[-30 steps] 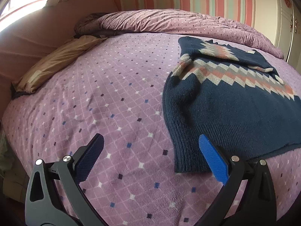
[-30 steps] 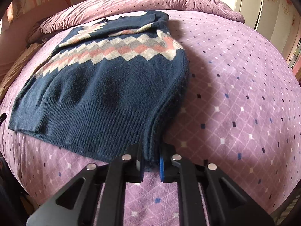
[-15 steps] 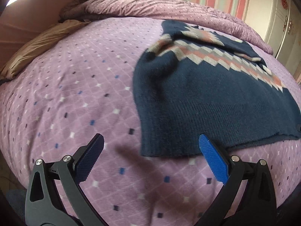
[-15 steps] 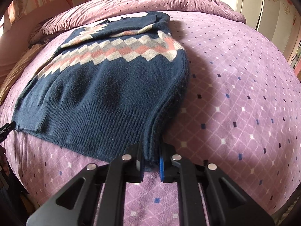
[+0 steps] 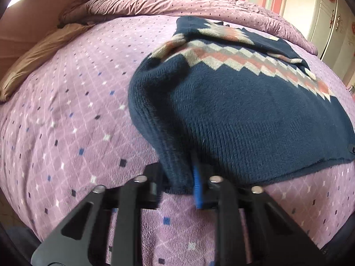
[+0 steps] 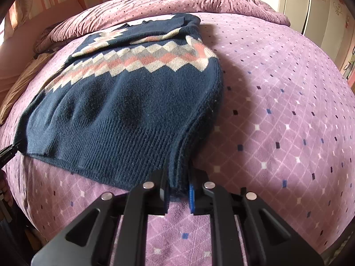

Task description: Fold small clothes

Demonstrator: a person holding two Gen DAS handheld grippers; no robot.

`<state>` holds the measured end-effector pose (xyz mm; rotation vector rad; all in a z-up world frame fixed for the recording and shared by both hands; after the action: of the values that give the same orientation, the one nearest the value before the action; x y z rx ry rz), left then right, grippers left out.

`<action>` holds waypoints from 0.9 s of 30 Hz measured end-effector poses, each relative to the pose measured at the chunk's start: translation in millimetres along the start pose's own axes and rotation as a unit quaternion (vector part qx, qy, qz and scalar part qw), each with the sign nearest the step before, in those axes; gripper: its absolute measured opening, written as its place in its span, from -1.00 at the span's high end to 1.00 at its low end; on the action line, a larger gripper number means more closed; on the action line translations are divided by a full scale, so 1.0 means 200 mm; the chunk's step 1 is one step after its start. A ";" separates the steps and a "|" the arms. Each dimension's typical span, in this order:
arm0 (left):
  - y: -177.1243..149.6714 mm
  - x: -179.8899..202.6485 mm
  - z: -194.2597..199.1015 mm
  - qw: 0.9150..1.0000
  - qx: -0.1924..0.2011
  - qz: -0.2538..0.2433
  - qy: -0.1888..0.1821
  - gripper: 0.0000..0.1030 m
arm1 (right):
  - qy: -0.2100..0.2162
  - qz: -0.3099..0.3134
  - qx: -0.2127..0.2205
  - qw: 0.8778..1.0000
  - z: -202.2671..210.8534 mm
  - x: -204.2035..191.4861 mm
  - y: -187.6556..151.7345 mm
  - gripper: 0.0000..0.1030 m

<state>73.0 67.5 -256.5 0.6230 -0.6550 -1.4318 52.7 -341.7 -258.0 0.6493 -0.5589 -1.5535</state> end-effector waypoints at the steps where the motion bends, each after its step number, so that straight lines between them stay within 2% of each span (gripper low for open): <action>1: 0.01 0.00 0.01 1.000 0.002 0.001 0.000 0.72 | 0.000 0.001 0.001 1.000 0.00 0.00 0.00 0.76; 8: 0.08 -0.01 0.09 1.000 0.029 0.001 0.001 0.78 | 0.006 -0.005 0.020 1.000 0.05 0.01 0.03 0.83; 15: 0.32 -0.03 0.18 0.997 0.073 -0.007 0.014 0.81 | 0.011 -0.020 0.062 0.998 0.15 0.06 0.16 0.85; 22: 0.52 -0.02 0.18 0.995 0.098 -0.013 0.023 0.82 | 0.020 -0.028 0.096 0.995 0.20 0.07 0.34 0.86; 27: 0.69 0.01 0.14 0.993 0.112 -0.014 0.025 0.84 | 0.028 -0.025 0.119 0.992 0.20 0.06 0.56 0.86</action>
<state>146.9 72.6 -137.2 0.8435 -0.7755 -1.3750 104.8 -363.9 -152.1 0.8920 -0.6974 -1.5230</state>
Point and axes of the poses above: each gripper's, at about its wrist camera, not at the fingertips, and z roughly against the way its jaws point, x to its right, y to its top, the point moved 2 cm from there along -z, roughly the way its jaws point, and after that the axes turned 9 degrees about x, right-handed, at the moved point
